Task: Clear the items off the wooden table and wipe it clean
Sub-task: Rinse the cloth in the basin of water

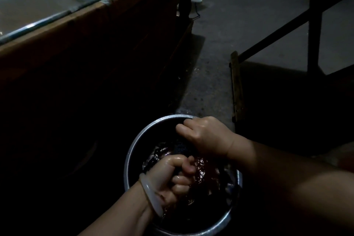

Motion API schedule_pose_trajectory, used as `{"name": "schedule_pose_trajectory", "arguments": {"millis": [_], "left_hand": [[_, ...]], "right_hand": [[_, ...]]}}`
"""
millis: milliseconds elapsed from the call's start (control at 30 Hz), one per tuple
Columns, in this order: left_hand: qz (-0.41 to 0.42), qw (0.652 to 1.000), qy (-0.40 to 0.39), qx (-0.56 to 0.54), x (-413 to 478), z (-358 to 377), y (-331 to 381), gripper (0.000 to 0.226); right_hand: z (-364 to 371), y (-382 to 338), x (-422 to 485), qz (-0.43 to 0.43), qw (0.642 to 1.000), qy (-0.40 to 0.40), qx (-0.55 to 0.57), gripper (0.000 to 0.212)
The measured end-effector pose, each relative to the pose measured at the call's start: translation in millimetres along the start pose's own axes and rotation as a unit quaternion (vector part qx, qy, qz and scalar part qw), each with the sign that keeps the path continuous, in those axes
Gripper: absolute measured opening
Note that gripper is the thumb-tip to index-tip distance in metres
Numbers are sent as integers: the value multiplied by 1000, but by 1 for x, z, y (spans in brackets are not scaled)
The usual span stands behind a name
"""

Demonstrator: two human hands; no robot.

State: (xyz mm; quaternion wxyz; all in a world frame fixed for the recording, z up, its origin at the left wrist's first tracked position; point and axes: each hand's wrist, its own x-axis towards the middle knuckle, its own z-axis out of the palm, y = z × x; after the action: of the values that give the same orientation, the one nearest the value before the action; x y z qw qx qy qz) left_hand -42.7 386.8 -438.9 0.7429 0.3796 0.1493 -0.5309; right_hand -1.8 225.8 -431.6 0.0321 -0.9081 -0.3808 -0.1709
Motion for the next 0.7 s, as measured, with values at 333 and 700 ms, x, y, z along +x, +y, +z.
{"name": "schedule_pose_trajectory", "arguments": {"millis": [333,700], "left_hand": [[208,968,141,-2,2,-15,44,56],[218,958,159,-93,-35,20,90,51]], "right_hand": [[-32,-12,17,340,901,-178,200,72],[-77,-11,39,551,522,-60,648,24]]}}
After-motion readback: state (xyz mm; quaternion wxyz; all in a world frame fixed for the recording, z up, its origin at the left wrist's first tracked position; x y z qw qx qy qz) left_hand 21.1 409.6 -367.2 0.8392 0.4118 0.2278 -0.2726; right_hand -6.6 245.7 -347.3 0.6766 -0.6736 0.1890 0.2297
